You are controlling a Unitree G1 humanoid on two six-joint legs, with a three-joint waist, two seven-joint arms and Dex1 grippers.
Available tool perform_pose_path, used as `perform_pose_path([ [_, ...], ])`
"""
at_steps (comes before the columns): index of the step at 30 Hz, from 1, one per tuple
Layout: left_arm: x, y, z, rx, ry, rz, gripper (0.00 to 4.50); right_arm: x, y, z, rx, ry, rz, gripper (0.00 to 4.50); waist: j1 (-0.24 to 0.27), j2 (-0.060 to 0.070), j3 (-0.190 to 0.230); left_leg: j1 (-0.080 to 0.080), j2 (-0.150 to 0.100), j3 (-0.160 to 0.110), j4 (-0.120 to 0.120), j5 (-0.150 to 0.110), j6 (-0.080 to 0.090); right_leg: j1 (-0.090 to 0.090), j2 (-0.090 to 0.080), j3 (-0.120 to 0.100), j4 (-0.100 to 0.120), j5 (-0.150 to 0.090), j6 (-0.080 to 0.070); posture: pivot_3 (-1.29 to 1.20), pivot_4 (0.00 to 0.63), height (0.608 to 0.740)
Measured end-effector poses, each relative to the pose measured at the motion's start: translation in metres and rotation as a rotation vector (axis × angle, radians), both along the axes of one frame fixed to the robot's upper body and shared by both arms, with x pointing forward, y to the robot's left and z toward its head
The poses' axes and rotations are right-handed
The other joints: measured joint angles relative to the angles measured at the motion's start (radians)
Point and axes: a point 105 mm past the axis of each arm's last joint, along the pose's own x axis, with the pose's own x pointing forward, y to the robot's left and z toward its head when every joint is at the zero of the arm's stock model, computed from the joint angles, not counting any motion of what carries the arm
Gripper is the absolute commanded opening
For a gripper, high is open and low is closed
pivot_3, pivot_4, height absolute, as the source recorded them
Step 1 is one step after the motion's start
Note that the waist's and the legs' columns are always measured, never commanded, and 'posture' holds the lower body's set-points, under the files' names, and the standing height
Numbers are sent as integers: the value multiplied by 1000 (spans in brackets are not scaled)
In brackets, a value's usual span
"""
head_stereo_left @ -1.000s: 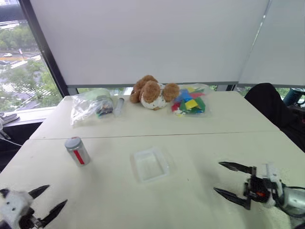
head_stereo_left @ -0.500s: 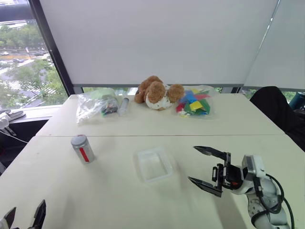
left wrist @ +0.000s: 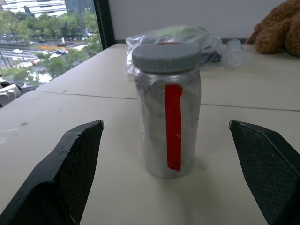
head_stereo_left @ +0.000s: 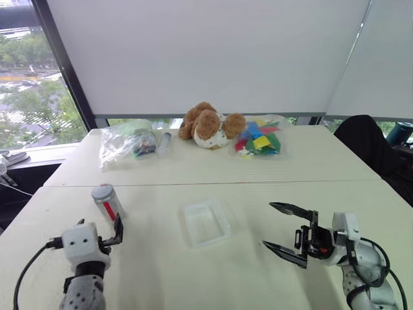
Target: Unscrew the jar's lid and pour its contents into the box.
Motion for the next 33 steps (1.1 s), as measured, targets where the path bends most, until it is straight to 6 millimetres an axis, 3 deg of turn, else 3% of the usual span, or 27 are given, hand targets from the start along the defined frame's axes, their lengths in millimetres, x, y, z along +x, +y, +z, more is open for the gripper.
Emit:
perform_pose_path([
  [5, 4, 3, 1, 13, 2, 61, 4426, 1, -2, -2, 10, 16, -27, 4500, 0, 0, 0, 0, 0, 0, 0, 0, 0, 0, 0, 0, 0, 0, 0, 0, 150, 740],
  [14, 40, 8, -3, 47, 7, 32, 4426, 2, 0, 1, 19, 21, -72, 4500, 0, 0, 0, 0, -1, 0, 1, 0, 0, 0, 0, 0, 0, 0, 1, 0, 150, 740],
  [23, 58, 9, -12, 20, 2, 48, 4426, 4, 3, 6, 28, 22, -87, 4500, 0, 1, 0, 0, -1, 0, 1, 0, 0, 0, 0, 0, 1, 1, 1, 0, 150, 740],
  [31, 77, 5, -7, -18, -31, 11, 4426, 4, 4, 7, 32, 23, -96, 4500, -1, 0, 0, 0, -1, 0, 1, 0, -1, 0, 0, 0, 1, 1, 1, 0, 150, 740],
  [33, 78, 6, -7, -15, -28, 9, 3887, 4, 3, 6, 32, 27, -98, 4500, -2, 1, 0, 0, -1, 0, 1, 1, -1, 0, 0, 0, 1, 1, 1, 0, 150, 740],
])
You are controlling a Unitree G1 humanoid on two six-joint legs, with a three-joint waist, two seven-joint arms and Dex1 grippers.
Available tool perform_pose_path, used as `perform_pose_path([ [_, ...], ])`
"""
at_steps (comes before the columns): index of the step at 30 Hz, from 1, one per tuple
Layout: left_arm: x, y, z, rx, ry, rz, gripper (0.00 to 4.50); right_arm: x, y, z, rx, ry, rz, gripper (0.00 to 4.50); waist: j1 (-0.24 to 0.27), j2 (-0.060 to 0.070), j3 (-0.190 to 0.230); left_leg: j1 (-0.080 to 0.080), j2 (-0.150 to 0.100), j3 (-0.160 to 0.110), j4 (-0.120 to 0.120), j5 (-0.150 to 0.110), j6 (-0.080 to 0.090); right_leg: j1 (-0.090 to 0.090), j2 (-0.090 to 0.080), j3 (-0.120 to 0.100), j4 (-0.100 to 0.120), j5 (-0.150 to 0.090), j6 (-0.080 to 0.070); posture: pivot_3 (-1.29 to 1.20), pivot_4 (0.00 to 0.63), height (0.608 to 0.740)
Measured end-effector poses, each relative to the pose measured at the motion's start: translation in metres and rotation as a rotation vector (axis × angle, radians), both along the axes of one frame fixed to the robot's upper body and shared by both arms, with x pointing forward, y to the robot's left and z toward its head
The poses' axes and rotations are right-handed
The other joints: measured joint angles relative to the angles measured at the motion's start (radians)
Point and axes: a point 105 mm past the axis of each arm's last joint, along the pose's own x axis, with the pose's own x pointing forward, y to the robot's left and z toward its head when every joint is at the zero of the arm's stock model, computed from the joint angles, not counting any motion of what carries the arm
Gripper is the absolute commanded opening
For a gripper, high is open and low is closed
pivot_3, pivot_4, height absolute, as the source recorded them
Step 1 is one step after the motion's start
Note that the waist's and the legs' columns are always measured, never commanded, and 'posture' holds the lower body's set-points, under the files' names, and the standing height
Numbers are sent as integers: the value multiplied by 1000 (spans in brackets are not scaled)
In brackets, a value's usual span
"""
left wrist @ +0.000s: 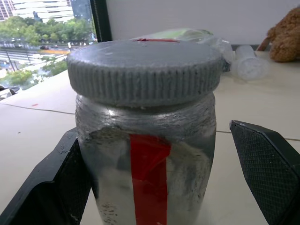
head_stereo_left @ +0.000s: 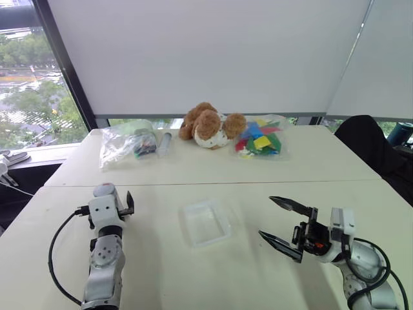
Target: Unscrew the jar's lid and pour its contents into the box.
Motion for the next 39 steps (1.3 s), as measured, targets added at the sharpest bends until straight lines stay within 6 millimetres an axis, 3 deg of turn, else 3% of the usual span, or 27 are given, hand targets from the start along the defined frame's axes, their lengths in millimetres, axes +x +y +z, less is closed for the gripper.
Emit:
perform_pose_path([
  [4, 0, 0, -1, 1, 7, -4, 2085, 0, 0, -2, 2, 19, -3, 4500, 1, 0, 0, 0, 0, 0, 0, 0, 0, 0, 0, 0, 0, 0, 0, 0, 150, 740],
  [8, -2, 1, 4, 16, 2, -37, 2112, -2, 2, 2, -16, 39, 15, 4500, 1, 0, 0, 0, 0, 0, 0, 0, 0, 0, 0, 0, 0, 0, 0, 0, 150, 740],
  [11, -2, -3, 18, 5, -52, -135, 2112, -2, 5, 6, -42, 95, 30, 4500, 1, 0, 0, 0, 0, 0, 0, 0, 0, 0, 0, 0, 1, 0, 0, 0, 150, 740],
  [14, -7, -17, 56, 40, -145, -424, 2112, 1, 24, 18, -161, 194, 43, 4500, -4, 1, 1, -2, 2, 0, 0, 0, 0, -4, -1, 1, 3, 0, -1, 0, 150, 740],
  [16, -13, -38, 80, 79, -159, -676, 2112, 13, 44, 45, -102, 206, 16, 4500, -7, 1, 1, -2, 3, 0, 0, 1, -1, -4, -1, 1, 4, -1, -5, 0, 150, 740],
  [18, -26, -75, 95, 154, -105, -1012, 2112, 17, 72, 82, -9, 220, 77, 4500, -7, 3, 1, -2, 3, -1, 0, 1, -1, -3, 0, 0, 3, -2, -6, 0, 150, 740],
  [21, -39, -102, 91, 213, 0, -1249, 2112, 10, 98, 98, -27, 251, 189, 4500, 0, 4, 1, -2, 2, -2, -1, 0, 0, -2, 0, 0, -1, -2, -6, 0, 150, 740],
  [27, -48, -134, 94, 270, 18, -1470, 2112, 16, 134, 105, -111, 331, 285, 4500, -3, 3, 2, -3, 0, -2, -3, 0, 0, -4, 0, 0, -1, 1, -2, 0, 150, 740],
  [33, -51, -145, 87, 271, 26, -1534, 2112, 19, 145, 91, -181, 386, 316, 4500, -11, 3, 2, -2, 0, -1, -4, 1, 0, -5, 0, 0, 1, 1, -2, 0, 150, 740],
  [39, -53, -153, 81, 284, 39, -1560, 2112, 30, 152, 93, -204, 364, 314, 4500, -26, 3, 2, -2, 0, -2, -4, 1, -1, -5, 1, 0, 2, 1, -2, 0, 150, 740],
])
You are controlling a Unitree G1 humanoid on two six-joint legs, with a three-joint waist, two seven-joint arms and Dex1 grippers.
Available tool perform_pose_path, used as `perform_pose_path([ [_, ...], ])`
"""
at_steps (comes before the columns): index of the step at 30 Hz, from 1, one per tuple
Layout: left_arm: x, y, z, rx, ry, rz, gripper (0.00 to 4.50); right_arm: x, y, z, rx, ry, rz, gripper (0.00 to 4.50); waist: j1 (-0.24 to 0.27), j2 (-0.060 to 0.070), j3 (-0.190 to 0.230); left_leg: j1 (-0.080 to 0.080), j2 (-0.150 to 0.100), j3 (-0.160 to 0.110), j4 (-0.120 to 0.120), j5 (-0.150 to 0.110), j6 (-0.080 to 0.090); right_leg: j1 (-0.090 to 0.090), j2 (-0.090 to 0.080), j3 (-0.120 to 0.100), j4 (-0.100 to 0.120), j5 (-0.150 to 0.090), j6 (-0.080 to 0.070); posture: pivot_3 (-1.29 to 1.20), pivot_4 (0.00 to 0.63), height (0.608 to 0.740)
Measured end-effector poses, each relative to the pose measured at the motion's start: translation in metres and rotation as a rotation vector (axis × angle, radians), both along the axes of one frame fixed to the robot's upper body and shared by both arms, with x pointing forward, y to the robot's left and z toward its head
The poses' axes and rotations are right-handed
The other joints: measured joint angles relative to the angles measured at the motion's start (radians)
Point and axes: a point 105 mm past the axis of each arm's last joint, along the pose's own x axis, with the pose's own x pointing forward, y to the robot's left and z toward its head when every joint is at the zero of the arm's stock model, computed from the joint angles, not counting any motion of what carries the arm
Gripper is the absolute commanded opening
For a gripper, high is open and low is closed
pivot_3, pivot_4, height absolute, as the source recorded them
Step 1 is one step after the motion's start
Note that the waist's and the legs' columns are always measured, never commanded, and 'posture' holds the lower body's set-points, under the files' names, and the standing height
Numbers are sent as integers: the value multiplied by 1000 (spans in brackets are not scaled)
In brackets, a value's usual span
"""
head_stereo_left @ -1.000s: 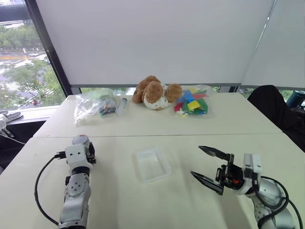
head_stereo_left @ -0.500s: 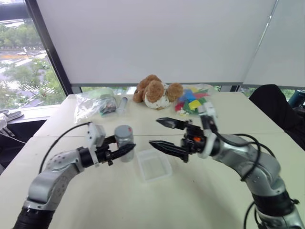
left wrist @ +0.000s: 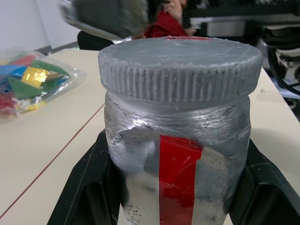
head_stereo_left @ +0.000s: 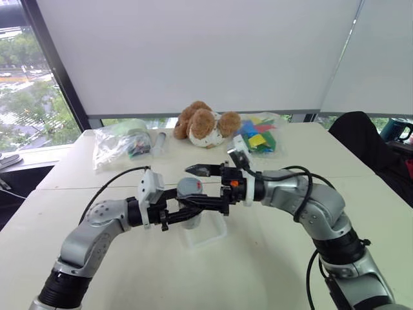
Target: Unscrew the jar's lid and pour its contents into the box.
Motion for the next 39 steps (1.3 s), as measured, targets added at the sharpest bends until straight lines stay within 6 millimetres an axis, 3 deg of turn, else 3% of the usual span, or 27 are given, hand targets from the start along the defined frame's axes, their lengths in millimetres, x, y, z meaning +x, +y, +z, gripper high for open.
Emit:
perform_pose_path([
  [12, 1, -6, 0, -3, -6, 0, 2112, 11, 0, -11, -43, 5, 15, 4500, -1, 0, 0, 0, 0, 0, 0, 0, 0, -1, 0, 0, 1, 0, 0, 0, 150, 740],
  [17, 2, -7, 0, -9, -13, 4, 2112, 9, 1, -11, -39, 7, 34, 2330, 0, 0, 0, 0, 0, 0, 0, 0, 0, -1, 0, 0, 1, 0, 0, 0, 150, 740],
  [22, -2, -11, 0, 4, -19, -40, 2112, 6, -5, -11, -47, 3, 100, 2333, 0, 0, 0, 0, 0, 0, 0, 0, 0, -1, 0, 0, 1, 0, 0, 0, 150, 740],
  [31, -38, -37, 19, -15, -89, -363, 2112, -30, -24, 14, -146, -54, 526, 2333, -6, 0, 0, 0, 0, 0, 0, 0, 0, 0, 1, 0, 1, 0, 0, 0, 150, 740],
  [37, -42, -35, 16, 24, -87, -390, 2112, -32, -22, 10, -170, -75, 580, 2333, -2, 0, 0, 0, 1, 0, 0, 0, 0, 0, 1, 0, 2, 0, 0, 0, 150, 740],
  [38, -42, -35, 16, 22, -86, -389, 2112, -32, -21, 11, -170, -76, 575, 3391, -1, 0, 0, 0, 0, 0, 0, 0, 0, 0, 0, 0, 2, 0, 0, 0, 150, 740],
  [39, -42, -33, 16, 22, -84, -390, 2112, -31, -21, 13, -163, -79, 565, 3782, 0, 0, 0, 0, 0, 0, 0, 0, 0, -1, 0, 0, 2, 0, 0, 0, 150, 740],
])
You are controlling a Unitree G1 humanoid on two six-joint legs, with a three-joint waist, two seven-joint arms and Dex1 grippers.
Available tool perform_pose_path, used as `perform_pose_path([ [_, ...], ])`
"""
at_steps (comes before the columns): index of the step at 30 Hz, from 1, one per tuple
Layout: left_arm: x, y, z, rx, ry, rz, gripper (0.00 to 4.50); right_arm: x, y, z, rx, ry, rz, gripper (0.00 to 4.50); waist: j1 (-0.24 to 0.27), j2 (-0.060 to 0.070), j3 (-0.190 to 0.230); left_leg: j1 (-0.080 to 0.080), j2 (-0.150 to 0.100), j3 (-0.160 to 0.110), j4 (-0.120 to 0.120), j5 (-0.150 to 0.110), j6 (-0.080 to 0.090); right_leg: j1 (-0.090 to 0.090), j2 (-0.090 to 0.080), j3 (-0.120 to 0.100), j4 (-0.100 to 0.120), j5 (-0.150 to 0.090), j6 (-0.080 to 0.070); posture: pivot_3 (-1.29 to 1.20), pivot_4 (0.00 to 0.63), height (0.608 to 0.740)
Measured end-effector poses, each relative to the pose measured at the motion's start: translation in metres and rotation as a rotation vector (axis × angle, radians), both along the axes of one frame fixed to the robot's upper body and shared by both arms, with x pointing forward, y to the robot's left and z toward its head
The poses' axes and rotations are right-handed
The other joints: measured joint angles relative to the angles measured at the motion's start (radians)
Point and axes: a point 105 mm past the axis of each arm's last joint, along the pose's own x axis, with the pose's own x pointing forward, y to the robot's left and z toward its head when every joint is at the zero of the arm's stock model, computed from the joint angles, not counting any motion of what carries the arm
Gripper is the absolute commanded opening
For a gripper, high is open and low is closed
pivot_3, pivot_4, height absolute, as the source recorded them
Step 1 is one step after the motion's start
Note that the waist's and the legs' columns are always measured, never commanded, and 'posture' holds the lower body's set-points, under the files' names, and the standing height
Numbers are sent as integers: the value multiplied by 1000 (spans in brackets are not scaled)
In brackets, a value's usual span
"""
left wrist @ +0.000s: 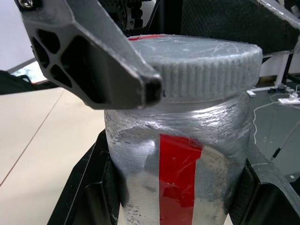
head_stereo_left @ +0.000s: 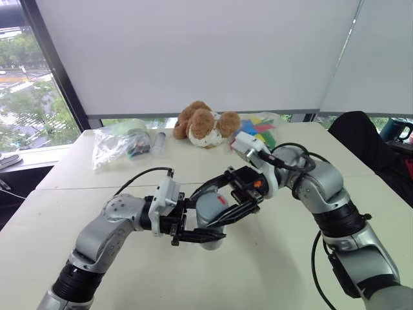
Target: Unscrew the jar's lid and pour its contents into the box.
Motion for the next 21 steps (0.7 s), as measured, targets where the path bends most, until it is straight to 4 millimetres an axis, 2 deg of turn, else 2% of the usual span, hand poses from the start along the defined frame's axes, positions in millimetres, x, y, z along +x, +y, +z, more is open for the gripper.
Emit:
perform_pose_path([
  [1, 1, 3, 0, -5, 8, 12, 2112, 3, -2, 5, 25, -11, -29, 4322, 0, 0, 0, 0, 0, 0, 0, 0, 0, 0, 0, 0, 0, 0, 0, 0, 150, 740],
  [2, 3, 6, 0, -20, 15, 38, 2112, 6, -5, 11, 58, -23, -66, 4472, 1, 0, 0, 0, 0, 0, 0, 0, 0, 0, 0, 0, 0, 0, 0, 0, 150, 740],
  [4, 9, 12, 0, -45, 40, 108, 2112, 11, -12, 23, 131, -40, -139, 4472, 3, 0, 0, 0, 0, -1, 0, 0, 0, 0, -1, 0, 0, 0, 0, 0, 150, 740],
  [6, 16, 19, 2, -96, 57, 191, 2112, 16, -18, 26, 181, -40, -215, 4472, 3, 0, 0, 0, 0, -1, 0, 0, 0, 0, -1, 0, 0, 0, 0, 0, 150, 740],
  [10, 33, 31, -4, -154, 91, 365, 2112, 25, -25, 18, 229, -15, -365, 4472, 3, 0, 0, 0, 0, -1, 0, 0, 0, 0, -1, 0, 0, 0, 0, 0, 150, 740],
  [14, 44, 33, -8, -166, 74, 447, 2112, 29, -9, 11, 269, -15, -468, 4472, 0, 0, 0, 0, 0, 0, -1, 0, -1, -1, -1, 0, 1, 0, 0, 0, 150, 740],
  [21, 41, 26, -15, -124, 82, 417, 2112, 37, 12, 0, 241, -34, -554, 4472, 2, 0, 0, 0, -1, 0, 0, 1, -1, -1, -1, 0, 1, 0, 0, 0, 150, 740],
])
